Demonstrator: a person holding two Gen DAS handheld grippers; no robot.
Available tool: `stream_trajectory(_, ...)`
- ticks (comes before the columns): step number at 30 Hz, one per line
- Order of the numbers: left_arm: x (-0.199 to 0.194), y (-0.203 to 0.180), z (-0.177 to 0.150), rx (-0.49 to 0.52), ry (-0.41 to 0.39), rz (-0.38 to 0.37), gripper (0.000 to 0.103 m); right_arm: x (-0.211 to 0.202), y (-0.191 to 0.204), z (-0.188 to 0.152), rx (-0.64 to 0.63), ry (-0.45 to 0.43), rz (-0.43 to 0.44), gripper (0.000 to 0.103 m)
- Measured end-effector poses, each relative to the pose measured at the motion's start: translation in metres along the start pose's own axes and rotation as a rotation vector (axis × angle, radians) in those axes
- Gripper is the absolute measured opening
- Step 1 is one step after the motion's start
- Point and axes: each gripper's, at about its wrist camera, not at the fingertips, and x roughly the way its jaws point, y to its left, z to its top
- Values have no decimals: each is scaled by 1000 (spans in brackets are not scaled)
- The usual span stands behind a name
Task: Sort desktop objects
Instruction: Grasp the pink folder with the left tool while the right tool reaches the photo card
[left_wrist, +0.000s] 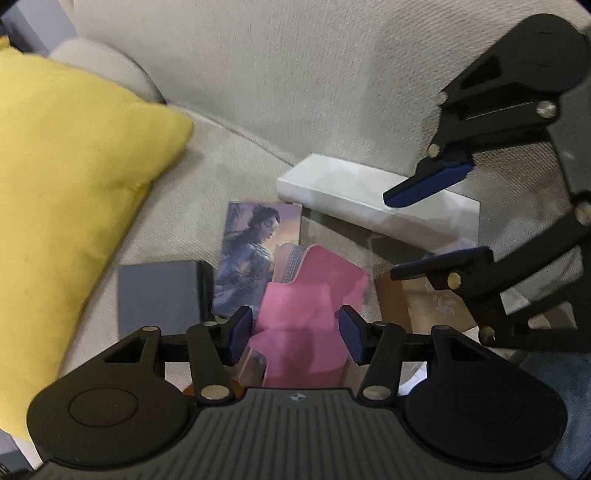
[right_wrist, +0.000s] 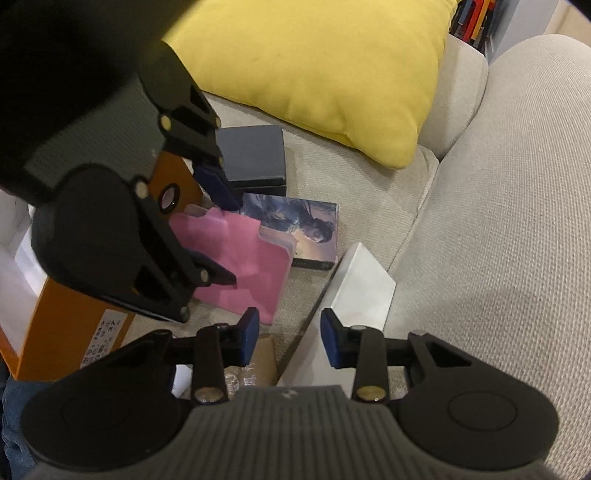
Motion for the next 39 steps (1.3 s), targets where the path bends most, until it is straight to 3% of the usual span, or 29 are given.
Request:
stream_trajectory(1,3,0,0,-6,8,-2,49,0,0,-1,1,-2,-2,39)
stream_trajectory(4,3,0,-2,-22,5,-2,46,-1,-1,0,8,-6,-5,39)
stream_trajectory(14,-27,-24,-17,-2,-53,15,21,0,1,-1,-1,7,-8,39)
stream_trajectory(25,-23,-25,-23,-66,-56,-7,22,-1,4,-3,-23,7,9,39)
stream_trajectory(33,-36,-36,-35,-31,-117,-46,22,-1,5,-3,-26,10,7,39)
stream_trajectory(39,-31,-42,-32,-23,-86,-63,22,0,6,-3,-18,22,47,39)
